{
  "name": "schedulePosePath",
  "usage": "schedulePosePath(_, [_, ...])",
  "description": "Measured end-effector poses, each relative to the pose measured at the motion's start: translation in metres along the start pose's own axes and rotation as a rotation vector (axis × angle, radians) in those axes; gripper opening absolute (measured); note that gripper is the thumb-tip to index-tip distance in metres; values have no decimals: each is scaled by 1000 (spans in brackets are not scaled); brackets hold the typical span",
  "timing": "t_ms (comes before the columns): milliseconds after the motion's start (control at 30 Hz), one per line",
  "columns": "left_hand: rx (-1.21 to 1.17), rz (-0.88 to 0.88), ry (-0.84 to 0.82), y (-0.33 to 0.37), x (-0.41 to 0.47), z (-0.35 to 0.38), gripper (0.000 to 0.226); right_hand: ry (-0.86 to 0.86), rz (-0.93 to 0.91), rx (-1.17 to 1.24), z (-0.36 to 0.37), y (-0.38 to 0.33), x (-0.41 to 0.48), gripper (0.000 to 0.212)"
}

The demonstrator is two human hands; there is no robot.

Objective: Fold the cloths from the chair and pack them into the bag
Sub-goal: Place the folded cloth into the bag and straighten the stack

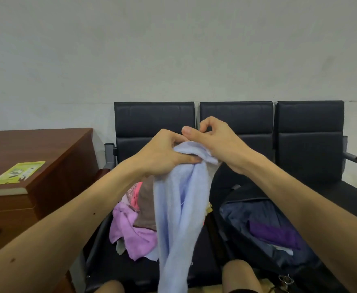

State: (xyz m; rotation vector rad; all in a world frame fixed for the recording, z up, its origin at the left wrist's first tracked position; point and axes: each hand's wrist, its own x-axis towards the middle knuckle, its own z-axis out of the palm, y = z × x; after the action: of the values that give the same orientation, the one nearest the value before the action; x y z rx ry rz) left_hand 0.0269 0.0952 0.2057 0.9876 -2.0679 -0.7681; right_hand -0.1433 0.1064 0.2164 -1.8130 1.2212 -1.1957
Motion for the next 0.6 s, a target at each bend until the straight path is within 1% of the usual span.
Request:
schedulePosePath(33, [32,-6,19,-2,0,0,12,-53,15,79,-1,5,-3,59])
schedulePosePath(100, [60,-49,56,-6,-1,1,9,-155,14,164,-5,17,-10,56])
schedulePosePath(167, [1,-66,111,-8,-3,2,7,-184,31,185,-6,30,-16,57])
schedulePosePath(233, [-128,-79,189,-10,-3,2,12,-221,69,170,-1,46,-21,51])
schedulePosePath(333, [-270,-124,251,-10,-3,-3,20,-332,138,70,7,72,-27,23])
schedulePosePath(433, [-337,-166,271,-16,-7,-7,16,-401,201,23,10,93,-30,21])
schedulePosePath(500, [-397,-204,306,-25,-12,-11,12,-382,231,6,8,103,-30,19])
schedulePosePath(533, [-406,-232,317,-30,-16,-13,12,-328,249,28,6,106,-30,17])
schedulePosePath(600, [-411,-292,315,-41,-24,-14,15,-140,222,34,0,106,-27,21])
